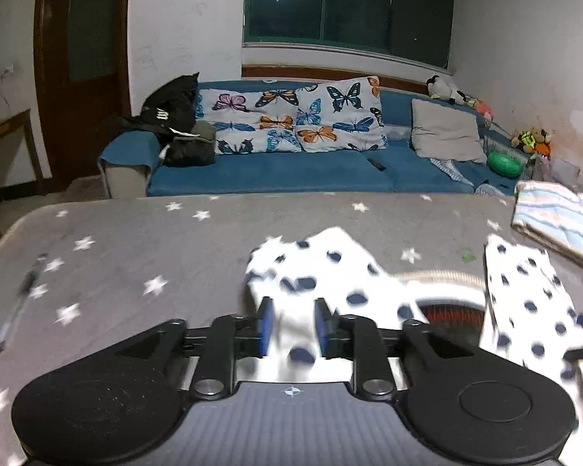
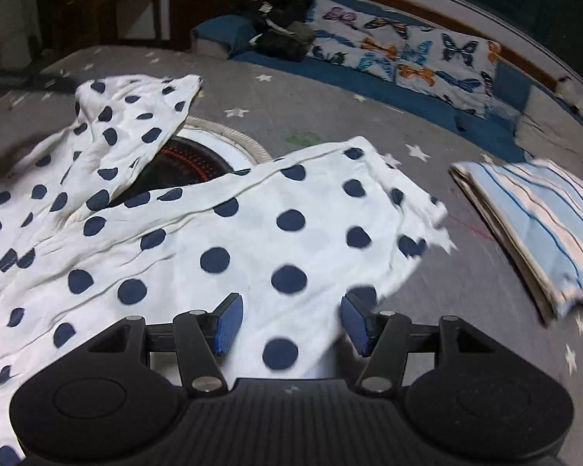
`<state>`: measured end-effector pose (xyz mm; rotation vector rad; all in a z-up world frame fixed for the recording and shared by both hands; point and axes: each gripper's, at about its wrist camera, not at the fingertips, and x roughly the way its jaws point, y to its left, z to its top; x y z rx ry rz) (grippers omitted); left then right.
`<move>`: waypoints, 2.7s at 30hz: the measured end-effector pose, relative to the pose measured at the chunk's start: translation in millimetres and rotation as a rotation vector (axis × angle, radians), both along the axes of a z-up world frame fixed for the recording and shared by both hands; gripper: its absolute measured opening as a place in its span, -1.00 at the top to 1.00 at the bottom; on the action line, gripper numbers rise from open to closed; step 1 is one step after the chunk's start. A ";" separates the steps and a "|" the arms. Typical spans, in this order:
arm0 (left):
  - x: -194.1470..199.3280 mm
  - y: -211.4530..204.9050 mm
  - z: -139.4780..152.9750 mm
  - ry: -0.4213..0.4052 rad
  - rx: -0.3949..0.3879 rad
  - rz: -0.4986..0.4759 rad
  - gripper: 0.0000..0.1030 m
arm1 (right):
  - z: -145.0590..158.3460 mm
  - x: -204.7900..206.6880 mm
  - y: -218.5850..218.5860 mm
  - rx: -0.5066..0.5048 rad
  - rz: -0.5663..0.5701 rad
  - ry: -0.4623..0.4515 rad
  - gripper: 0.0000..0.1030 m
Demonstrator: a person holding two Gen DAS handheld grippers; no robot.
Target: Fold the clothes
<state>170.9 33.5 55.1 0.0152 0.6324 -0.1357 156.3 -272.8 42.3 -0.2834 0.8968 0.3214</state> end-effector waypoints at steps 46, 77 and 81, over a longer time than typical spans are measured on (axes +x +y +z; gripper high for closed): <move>-256.6 -1.4 -22.8 0.240 -0.129 -0.059 0.82 | 6.9 -205.2 55.2 0.444 0.215 0.292 0.76; -177.4 -18.7 -2.0 0.121 -0.099 -0.096 0.32 | 28.5 -125.2 13.8 0.169 0.022 -0.048 0.41; -149.1 -27.7 -10.1 0.113 -0.075 -0.092 0.32 | 15.3 -105.9 26.9 0.136 0.030 -0.052 0.40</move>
